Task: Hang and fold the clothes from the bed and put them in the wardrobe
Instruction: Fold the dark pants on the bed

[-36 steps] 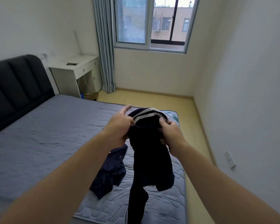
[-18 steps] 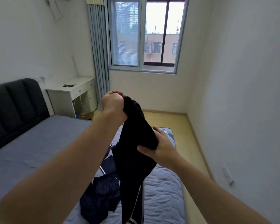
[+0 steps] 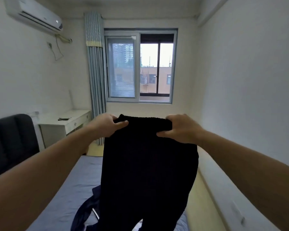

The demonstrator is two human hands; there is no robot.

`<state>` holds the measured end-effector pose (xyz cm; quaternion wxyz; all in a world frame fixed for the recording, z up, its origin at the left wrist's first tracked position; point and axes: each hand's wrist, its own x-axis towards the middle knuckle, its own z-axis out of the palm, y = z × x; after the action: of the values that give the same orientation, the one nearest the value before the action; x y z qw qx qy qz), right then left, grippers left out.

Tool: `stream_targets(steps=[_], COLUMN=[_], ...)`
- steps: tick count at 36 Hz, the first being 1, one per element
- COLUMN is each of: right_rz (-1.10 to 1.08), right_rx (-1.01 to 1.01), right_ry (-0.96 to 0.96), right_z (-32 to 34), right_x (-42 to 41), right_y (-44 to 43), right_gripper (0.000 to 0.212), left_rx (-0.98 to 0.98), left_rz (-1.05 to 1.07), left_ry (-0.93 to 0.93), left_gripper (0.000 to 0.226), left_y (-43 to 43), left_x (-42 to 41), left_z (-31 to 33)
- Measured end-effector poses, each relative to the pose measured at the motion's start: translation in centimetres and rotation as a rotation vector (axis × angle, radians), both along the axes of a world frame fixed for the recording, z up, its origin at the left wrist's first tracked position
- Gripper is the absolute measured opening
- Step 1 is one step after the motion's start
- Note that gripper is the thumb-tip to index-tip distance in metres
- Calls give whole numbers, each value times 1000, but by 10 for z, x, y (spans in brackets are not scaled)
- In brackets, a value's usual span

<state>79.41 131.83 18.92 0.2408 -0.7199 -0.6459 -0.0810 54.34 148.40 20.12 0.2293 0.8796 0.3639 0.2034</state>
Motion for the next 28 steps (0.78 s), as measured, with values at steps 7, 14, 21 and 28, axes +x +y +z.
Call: stream_targets(steps=[7,14,21,28], right_rz=[22,37,58,-4], right_rx=[126,91,-38,-142], right_ry=[-264,-334,-240,-119], right_z=[31,44,52,56], right_x=[17,22,20,19], right_y=[-11,-24,-29,-26], right_gripper=[55,60,34,34], left_rx=[-215,-358,-427,-430], left_rz=[-254,-371,-356,-342], left_ry=[-497,-600,-627,-651], left_gripper=[36,18,23,24], left_y=[1,-13,-26,-37], left_x=[-1,4,14,22], left_z=[16,20,20,22])
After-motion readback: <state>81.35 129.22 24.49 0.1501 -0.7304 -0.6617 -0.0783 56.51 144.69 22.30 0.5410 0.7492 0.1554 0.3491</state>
